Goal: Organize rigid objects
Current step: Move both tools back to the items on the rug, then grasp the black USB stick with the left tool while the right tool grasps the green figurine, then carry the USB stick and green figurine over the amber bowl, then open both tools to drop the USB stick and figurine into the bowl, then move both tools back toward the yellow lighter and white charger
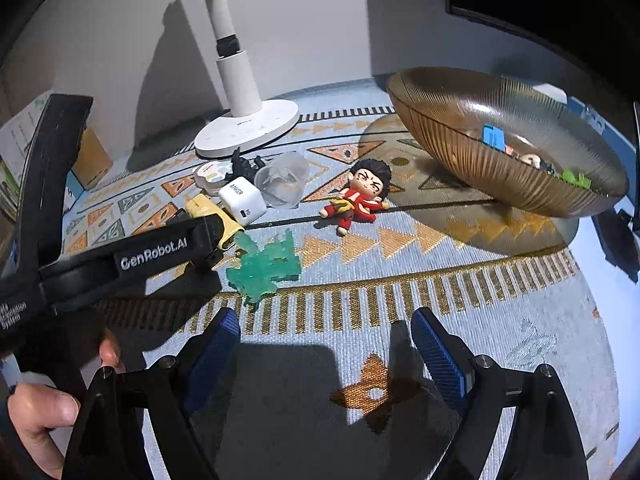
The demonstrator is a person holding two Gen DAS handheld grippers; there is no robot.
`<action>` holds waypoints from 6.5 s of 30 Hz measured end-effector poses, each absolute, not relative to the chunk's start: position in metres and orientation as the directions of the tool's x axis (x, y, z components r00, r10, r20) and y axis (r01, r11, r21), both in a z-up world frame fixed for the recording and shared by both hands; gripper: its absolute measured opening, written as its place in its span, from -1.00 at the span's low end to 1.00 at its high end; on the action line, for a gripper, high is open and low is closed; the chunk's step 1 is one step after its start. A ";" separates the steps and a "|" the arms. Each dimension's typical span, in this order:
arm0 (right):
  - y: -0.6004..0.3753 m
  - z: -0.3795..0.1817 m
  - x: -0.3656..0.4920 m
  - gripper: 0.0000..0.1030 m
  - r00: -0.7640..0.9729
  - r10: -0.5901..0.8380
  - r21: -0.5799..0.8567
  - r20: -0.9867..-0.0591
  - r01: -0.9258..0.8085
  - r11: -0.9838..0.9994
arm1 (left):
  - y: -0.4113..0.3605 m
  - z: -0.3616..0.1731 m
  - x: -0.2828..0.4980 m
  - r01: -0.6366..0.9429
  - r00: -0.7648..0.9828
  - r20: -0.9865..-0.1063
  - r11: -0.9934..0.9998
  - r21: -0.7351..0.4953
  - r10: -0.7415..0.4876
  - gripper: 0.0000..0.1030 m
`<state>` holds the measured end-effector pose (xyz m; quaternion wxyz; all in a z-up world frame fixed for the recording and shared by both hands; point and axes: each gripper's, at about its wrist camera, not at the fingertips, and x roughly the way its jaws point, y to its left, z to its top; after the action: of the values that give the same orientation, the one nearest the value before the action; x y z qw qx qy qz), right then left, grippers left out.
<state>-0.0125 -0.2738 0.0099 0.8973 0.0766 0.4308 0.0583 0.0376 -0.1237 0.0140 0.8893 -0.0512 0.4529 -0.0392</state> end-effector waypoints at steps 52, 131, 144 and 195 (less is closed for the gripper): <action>-0.224 0.021 -0.038 -0.09 0.508 0.311 0.074 -0.804 -0.433 0.898 | -0.070 0.012 -0.022 0.239 0.555 -0.780 0.954 -0.184 -0.289 -0.58; -0.459 0.164 -0.017 -0.37 0.841 -0.097 0.213 -0.532 0.244 0.946 | -0.286 0.166 0.057 0.512 0.645 -0.577 0.844 -0.161 -0.501 -0.59; -0.467 0.087 0.034 -0.37 0.706 -0.058 0.211 -0.706 0.288 0.934 | -0.326 0.093 0.092 0.522 0.539 -0.701 0.839 -0.157 -0.467 -0.59; -0.273 0.047 -0.028 0.30 0.674 0.204 0.266 -0.710 -0.011 0.964 | -0.050 0.094 -0.072 -0.019 0.793 -0.604 0.994 0.112 0.083 0.29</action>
<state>-0.0275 -0.2729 0.0471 0.9068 0.1207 0.3996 0.0594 -0.0723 -0.0502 0.0937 0.9454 0.0499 0.3208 0.0272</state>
